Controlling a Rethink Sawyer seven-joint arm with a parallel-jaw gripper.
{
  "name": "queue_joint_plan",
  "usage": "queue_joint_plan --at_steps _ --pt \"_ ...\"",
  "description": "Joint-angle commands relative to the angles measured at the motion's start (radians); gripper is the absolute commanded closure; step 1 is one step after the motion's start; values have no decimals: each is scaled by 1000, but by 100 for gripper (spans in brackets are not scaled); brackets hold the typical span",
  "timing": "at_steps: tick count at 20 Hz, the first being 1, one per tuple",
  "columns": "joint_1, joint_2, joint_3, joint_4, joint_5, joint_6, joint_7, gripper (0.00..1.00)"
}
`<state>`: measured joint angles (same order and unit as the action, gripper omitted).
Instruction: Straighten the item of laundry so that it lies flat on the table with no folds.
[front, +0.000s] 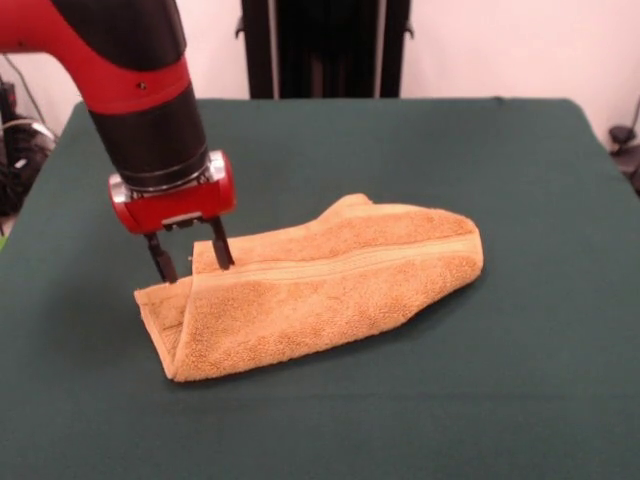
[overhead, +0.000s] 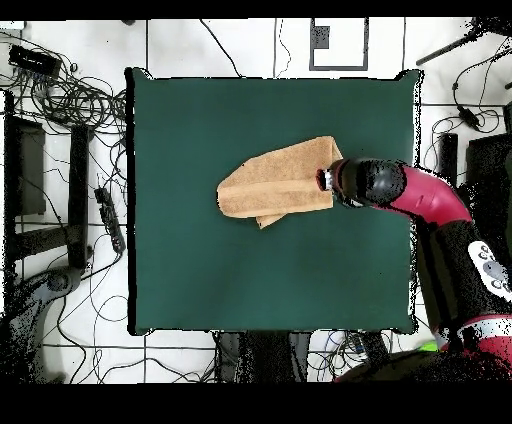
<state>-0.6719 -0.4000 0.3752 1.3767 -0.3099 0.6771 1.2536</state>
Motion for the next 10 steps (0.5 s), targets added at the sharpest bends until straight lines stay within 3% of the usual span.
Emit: queue_joint_plan --at_steps 1,10 --pt "17 120 39 -7 37 -36 103 0" --pt "11 132 45 -15 32 -43 79 0"
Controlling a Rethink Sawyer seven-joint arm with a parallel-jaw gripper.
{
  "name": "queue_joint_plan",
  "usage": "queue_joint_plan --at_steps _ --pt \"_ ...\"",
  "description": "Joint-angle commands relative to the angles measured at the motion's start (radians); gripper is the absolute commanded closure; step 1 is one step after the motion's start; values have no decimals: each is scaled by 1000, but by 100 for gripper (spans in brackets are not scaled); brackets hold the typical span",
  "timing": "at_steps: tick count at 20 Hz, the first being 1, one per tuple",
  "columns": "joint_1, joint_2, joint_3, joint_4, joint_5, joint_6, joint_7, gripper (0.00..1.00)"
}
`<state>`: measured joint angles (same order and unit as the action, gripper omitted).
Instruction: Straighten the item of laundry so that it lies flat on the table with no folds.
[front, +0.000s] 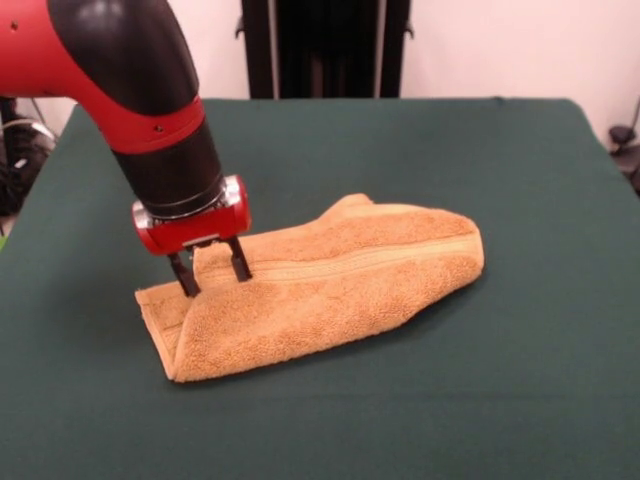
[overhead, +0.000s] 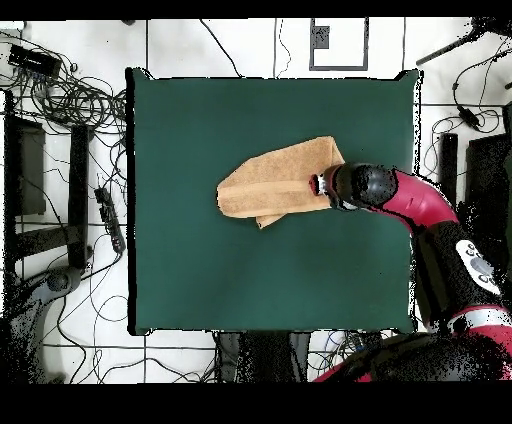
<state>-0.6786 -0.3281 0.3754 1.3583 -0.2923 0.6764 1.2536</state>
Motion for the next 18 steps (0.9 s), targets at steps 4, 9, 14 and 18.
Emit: queue_joint_plan --at_steps 4,9,14,18 --pt "28 67 35 -31 -28 -73 41 0" --pt "33 47 35 -75 -56 -46 -15 0" --pt "40 55 36 -116 -64 -27 -33 0" --pt "40 57 41 -119 -74 -34 -44 0"
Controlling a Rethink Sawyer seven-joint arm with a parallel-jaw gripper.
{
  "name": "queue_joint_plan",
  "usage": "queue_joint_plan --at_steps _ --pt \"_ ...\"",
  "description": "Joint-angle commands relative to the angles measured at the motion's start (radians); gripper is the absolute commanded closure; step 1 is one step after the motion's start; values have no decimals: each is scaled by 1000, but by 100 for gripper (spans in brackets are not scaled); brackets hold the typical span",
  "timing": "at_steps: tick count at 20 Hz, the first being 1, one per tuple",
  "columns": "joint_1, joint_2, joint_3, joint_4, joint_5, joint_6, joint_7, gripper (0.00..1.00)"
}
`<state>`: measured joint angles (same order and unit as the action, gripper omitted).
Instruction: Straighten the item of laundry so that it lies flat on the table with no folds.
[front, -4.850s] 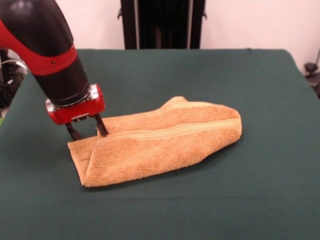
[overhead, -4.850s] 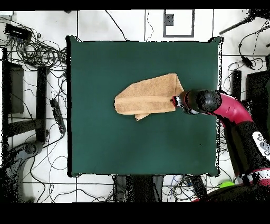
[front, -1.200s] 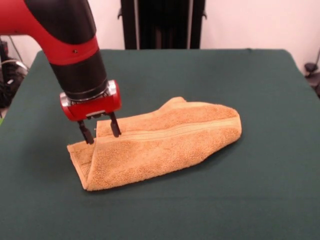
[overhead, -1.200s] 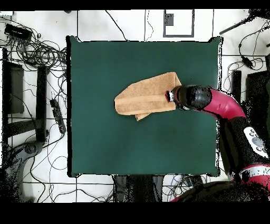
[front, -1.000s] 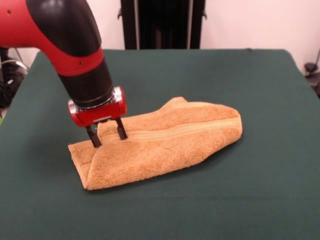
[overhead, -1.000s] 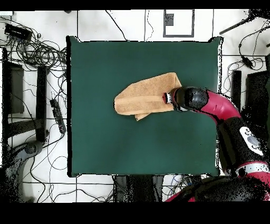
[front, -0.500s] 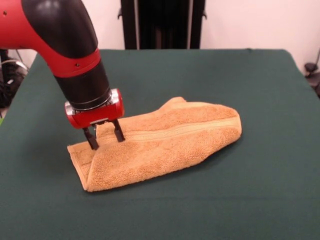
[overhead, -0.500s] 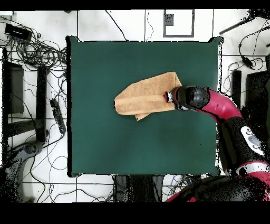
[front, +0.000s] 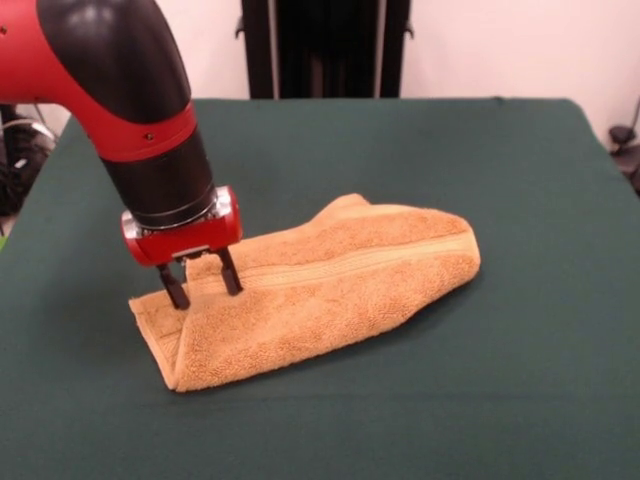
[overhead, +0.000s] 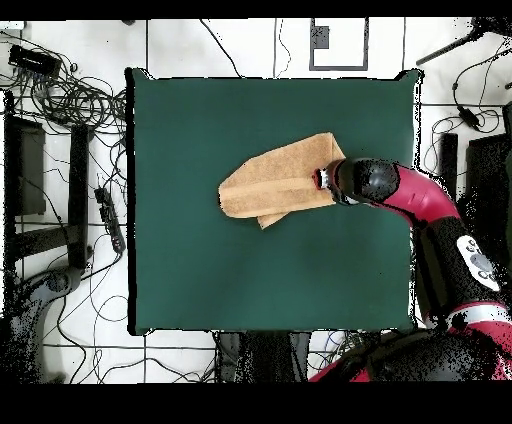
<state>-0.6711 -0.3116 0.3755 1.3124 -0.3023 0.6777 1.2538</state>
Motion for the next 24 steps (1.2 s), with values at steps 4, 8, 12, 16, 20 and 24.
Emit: queue_joint_plan --at_steps 4,8,12,16,20,24 --pt "7 68 72 -45 -2 -14 -14 0" --pt "-9 78 96 -11 18 -24 -17 0" --pt "-14 90 107 7 32 -21 -8 0" --pt "-24 90 134 47 30 -50 -16 0" --pt "0 59 97 62 -3 -72 26 0" --pt "-10 48 122 76 -19 -90 -8 0"
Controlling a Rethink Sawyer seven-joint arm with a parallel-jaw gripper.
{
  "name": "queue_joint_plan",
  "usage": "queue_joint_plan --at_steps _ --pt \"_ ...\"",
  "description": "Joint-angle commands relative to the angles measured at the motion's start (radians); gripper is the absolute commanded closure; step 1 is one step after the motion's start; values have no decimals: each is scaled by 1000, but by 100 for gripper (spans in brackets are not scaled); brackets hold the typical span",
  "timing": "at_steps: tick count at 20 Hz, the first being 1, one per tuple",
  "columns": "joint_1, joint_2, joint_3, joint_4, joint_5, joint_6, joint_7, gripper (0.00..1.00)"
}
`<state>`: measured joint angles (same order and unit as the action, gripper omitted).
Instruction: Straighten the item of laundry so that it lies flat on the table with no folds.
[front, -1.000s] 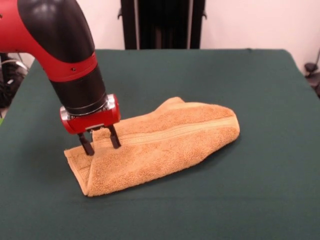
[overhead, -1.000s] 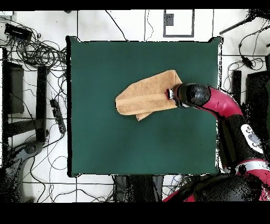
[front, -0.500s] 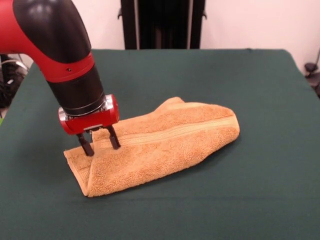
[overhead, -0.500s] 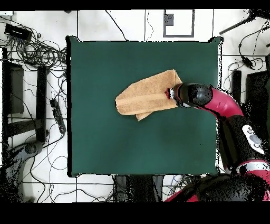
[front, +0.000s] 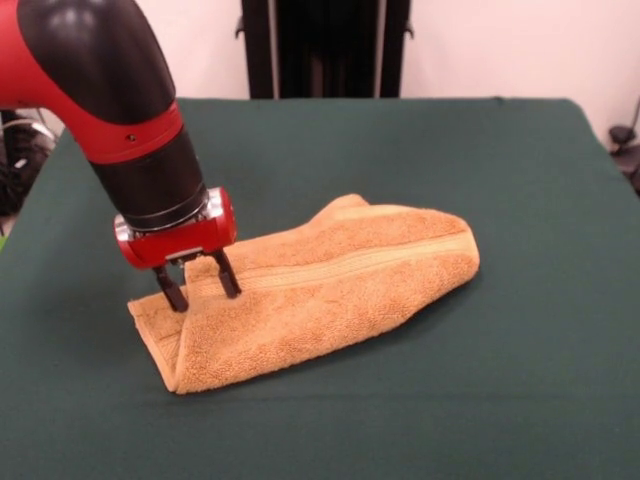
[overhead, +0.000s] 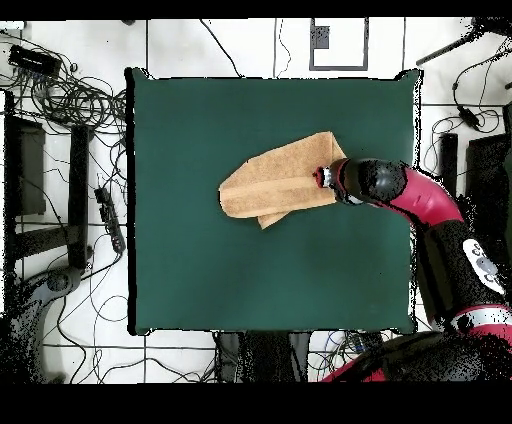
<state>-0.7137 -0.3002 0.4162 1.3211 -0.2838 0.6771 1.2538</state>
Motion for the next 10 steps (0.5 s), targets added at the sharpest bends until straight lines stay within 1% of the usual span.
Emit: queue_joint_plan --at_steps 1,10 --pt "29 36 85 72 -32 -86 -5 0" --pt "-7 75 127 87 43 -38 36 0"
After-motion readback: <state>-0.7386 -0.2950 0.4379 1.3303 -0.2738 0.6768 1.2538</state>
